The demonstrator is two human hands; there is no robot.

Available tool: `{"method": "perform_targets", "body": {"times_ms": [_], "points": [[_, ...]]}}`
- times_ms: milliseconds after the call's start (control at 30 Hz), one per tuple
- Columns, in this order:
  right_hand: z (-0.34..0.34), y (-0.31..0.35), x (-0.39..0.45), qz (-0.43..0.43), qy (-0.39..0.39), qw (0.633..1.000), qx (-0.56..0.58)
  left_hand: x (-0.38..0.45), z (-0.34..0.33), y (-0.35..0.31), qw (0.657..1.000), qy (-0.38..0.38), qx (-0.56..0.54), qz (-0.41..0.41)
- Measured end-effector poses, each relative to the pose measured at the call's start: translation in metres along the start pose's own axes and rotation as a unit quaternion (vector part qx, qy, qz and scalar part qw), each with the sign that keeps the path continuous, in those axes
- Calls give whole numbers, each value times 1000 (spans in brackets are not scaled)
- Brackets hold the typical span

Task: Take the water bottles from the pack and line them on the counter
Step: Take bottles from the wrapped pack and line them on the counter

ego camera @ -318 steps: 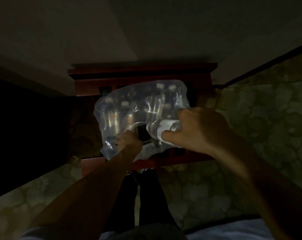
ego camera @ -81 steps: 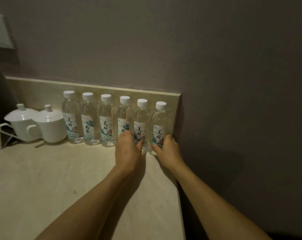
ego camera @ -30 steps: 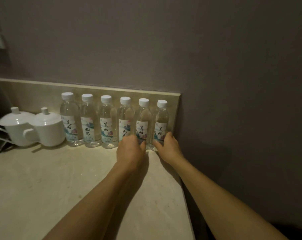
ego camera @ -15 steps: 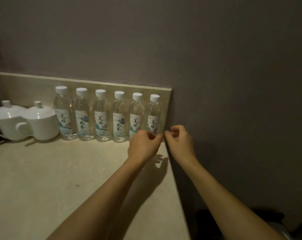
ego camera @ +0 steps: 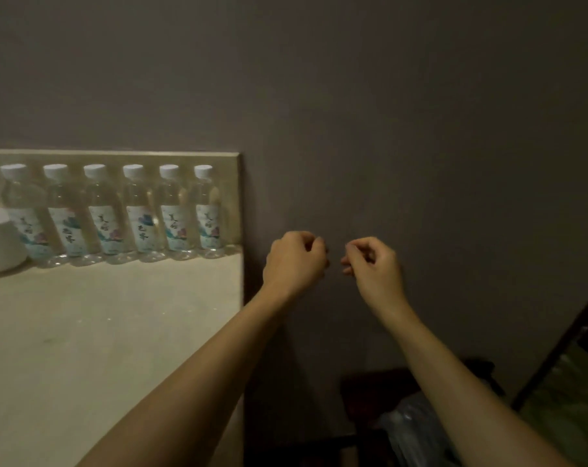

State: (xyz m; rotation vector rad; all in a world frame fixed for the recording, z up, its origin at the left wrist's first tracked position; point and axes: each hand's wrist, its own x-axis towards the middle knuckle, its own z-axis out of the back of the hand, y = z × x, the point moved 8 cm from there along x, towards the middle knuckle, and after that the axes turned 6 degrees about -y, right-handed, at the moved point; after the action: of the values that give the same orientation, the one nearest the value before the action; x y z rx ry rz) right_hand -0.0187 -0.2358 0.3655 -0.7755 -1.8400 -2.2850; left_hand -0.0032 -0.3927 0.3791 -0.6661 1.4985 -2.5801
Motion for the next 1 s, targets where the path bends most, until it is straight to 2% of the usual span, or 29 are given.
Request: {"method": "perform_targets", "body": {"times_ms": [267, 433, 600, 833, 1000], "points": [[166, -66, 25, -7, -10, 1000, -4, -56, -144, -59, 999, -40, 23, -7], [248, -133, 23, -74, -21, 997, -19, -98, -241, -67, 998, 43, 36, 7], [307, -211, 12, -159, -32, 985, -58, -130, -326, -40, 988, 134, 65, 46], [345, -307, -5, -266, -11, 956, -124, -149, -436, 7, 963, 234, 57, 118], [343, -370, -9, -343, 39, 923, -172, -168, -497, 53, 938, 293, 10, 187]]}}
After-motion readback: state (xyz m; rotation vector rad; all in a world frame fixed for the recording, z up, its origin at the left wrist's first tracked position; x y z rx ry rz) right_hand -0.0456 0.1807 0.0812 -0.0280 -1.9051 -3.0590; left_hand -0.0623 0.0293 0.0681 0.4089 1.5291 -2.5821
